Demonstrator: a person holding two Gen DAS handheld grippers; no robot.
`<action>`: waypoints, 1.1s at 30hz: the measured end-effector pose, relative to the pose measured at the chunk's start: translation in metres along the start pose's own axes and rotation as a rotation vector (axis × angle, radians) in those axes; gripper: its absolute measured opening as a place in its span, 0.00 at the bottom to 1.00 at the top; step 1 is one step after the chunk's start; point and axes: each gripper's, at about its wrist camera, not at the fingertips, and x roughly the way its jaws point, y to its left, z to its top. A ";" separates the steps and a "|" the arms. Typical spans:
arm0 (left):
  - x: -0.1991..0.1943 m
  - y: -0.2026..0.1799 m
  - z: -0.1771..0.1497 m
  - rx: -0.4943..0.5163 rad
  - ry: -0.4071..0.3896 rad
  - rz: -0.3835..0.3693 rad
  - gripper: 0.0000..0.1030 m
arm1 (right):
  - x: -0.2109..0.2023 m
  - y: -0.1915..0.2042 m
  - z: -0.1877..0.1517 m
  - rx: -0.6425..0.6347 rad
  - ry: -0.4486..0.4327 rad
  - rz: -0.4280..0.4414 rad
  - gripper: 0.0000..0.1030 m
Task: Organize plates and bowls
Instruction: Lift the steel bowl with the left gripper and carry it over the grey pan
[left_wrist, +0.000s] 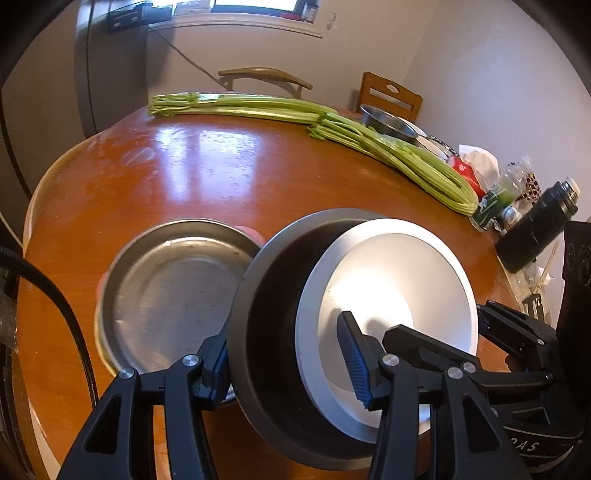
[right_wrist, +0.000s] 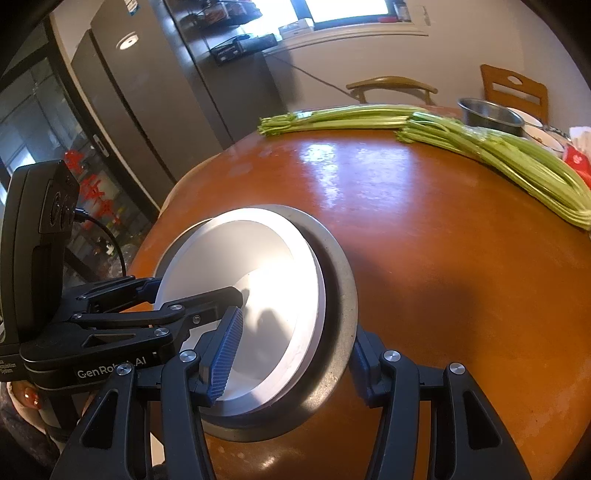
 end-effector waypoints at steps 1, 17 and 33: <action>-0.002 0.002 0.000 -0.003 -0.003 0.002 0.50 | 0.002 0.002 0.002 -0.005 0.000 0.002 0.55; -0.018 0.048 0.007 -0.074 -0.033 0.036 0.50 | 0.032 0.039 0.031 -0.093 0.015 0.043 0.55; -0.024 0.079 0.017 -0.119 -0.055 0.071 0.50 | 0.057 0.060 0.051 -0.150 0.030 0.077 0.55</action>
